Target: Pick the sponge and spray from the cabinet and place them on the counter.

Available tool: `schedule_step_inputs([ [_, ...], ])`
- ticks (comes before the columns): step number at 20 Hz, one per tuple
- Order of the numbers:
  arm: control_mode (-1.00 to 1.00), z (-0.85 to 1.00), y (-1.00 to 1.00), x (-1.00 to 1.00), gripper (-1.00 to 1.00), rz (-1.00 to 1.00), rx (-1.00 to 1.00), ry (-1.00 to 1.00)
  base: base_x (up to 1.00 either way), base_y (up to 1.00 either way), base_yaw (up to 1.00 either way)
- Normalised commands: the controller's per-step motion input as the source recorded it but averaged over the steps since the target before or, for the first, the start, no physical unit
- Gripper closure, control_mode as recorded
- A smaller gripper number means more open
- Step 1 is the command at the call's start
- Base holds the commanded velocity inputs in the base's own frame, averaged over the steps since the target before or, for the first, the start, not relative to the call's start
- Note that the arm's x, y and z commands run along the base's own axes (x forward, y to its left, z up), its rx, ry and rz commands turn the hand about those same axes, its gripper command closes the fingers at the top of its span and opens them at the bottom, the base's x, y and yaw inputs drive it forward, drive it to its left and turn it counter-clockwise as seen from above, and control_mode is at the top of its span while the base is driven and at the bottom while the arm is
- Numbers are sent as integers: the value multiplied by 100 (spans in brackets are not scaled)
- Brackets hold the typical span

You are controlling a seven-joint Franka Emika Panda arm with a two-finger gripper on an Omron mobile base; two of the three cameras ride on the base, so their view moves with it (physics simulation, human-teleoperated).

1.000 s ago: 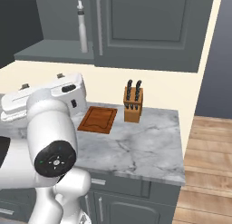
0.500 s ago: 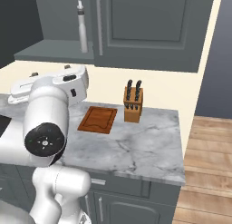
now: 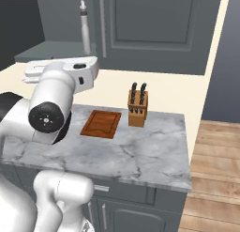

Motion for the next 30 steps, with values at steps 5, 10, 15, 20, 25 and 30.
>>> schedule_step_inputs([
  [5, -100, 7, -23, 54, -100, 0, 8, 0, 0, 0, 0],
  [10, -100, 0, -5, 9, -100, 0, 0, 0, 0, 0, 0],
  [15, -100, 0, 0, 15, -100, 0, 0, 1, 0, 0, 0],
  [20, -100, 0, -1, 30, -100, 0, 0, 3, 0, 0, 0],
  [25, -100, 0, -7, 36, -100, 0, 1, 2, 0, 0, 0],
  [30, -100, 0, -2, 56, -100, 0, 4, 3, 0, 0, 0],
])
